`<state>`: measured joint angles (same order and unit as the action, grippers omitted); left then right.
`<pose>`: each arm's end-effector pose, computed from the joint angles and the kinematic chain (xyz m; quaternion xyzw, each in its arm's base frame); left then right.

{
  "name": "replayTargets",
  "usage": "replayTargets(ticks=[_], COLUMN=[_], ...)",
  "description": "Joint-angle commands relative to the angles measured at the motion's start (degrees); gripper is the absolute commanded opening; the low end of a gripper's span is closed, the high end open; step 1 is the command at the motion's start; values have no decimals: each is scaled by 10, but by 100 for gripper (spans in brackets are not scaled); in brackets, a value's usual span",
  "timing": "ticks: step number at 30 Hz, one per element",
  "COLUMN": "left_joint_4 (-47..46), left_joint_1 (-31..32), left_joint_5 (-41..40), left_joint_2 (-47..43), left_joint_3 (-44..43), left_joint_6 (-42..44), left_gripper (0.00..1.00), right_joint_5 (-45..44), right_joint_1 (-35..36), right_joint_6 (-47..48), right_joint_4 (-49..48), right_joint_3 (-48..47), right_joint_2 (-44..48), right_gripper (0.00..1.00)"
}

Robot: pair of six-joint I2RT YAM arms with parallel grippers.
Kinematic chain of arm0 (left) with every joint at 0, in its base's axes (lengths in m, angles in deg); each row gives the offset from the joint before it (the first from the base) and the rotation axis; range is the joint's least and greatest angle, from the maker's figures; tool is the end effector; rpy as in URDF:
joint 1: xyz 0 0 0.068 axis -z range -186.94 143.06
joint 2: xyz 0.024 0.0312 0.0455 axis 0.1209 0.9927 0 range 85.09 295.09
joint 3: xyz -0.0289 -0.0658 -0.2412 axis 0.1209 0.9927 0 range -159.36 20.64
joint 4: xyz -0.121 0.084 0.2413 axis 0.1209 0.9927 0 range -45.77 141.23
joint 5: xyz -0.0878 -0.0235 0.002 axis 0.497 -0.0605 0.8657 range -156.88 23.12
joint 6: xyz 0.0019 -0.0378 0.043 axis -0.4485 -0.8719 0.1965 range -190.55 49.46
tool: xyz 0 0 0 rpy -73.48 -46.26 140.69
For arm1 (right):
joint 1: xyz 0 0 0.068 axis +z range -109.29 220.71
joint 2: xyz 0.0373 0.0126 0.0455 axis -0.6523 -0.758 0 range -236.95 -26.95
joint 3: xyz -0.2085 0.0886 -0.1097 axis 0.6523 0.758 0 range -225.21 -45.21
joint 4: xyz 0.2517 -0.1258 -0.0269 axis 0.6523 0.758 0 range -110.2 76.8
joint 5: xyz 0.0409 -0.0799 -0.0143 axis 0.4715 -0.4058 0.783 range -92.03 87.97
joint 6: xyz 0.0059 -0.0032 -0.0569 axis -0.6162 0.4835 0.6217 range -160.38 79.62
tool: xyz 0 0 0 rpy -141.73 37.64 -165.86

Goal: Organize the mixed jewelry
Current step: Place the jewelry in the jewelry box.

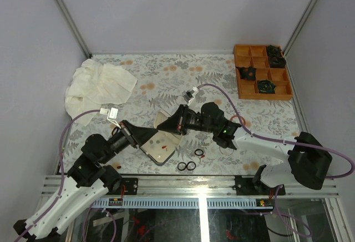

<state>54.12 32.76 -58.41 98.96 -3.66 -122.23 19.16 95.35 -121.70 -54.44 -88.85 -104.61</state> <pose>0.1126 -0.1014 0.2801 -0.0210 0.7035 -0.5434 0.4576 0.1822 0.2820 0.2505 0.0333 0.7051 0.6942 0.1408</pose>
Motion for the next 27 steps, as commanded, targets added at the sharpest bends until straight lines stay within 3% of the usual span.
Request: replayTargets(ticks=[1, 24, 27], left_joint_4=[-19, -17, -11], left_joint_1=[-2, -2, -2], left_joint_5=[-10, -14, -18], left_joint_2=[3, 15, 15], left_joint_3=[1, -7, -9], left_joint_6=[4, 7, 7], left_gripper=[27, 15, 13], right_joint_5=[13, 17, 18], right_joint_1=[-4, -4, -4], right_joint_6=[-5, -4, -3], right_joint_4=[-44, -39, -38], right_joint_3=[-18, -31, -30], right_joint_2=[0, -6, -5], right_gripper=[0, 0, 4])
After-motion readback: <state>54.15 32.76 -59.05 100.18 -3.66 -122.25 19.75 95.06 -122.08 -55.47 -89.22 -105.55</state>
